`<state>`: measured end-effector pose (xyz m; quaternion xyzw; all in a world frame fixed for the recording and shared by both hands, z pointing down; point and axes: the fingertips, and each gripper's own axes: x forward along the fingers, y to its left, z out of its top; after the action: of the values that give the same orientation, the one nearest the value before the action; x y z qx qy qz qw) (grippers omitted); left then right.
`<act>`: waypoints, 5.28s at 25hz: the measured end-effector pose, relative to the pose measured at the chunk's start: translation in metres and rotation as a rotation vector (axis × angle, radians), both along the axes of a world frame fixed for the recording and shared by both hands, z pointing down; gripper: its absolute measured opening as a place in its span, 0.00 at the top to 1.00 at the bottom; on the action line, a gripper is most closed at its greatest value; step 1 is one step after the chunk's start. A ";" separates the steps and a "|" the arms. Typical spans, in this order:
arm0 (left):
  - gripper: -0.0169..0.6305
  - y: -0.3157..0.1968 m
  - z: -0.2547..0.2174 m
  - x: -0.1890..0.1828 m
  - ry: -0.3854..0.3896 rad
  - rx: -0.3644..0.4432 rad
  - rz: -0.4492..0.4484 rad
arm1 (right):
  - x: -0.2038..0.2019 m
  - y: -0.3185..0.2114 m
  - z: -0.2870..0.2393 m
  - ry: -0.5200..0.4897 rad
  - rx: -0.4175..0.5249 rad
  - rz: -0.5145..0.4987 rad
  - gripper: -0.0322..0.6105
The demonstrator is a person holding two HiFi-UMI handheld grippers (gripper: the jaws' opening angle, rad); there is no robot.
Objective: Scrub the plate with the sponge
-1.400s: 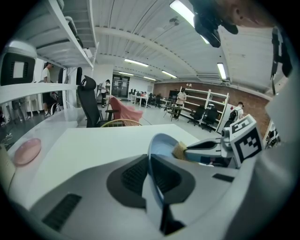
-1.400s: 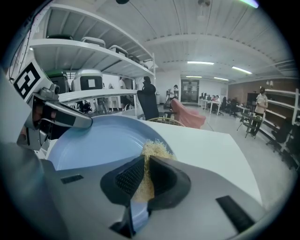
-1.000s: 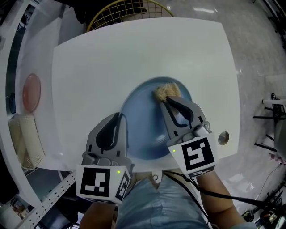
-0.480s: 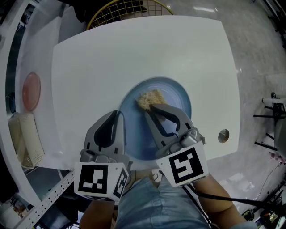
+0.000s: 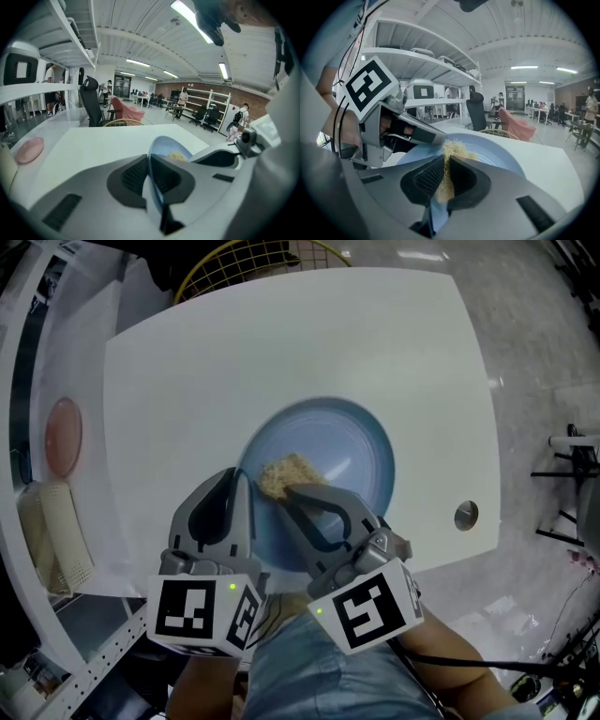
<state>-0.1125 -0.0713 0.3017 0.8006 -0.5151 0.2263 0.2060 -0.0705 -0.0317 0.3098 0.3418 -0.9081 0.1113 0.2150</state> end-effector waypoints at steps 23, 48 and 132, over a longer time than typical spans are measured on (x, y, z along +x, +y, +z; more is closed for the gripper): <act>0.94 0.003 0.006 0.007 -0.035 -0.010 0.028 | 0.044 0.044 0.031 0.001 -0.080 0.069 0.89; 0.94 -0.005 0.003 0.017 -0.023 -0.019 0.027 | 0.117 -0.033 0.043 0.088 -0.086 0.257 0.89; 0.89 -0.015 0.065 -0.022 -0.060 -0.049 0.000 | 0.090 -0.015 0.031 0.067 -0.086 0.257 0.89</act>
<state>-0.1340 -0.0863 0.3665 0.7883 -0.5152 0.2629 0.2100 0.0192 -0.0465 0.3413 0.4493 -0.8434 0.1654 0.2437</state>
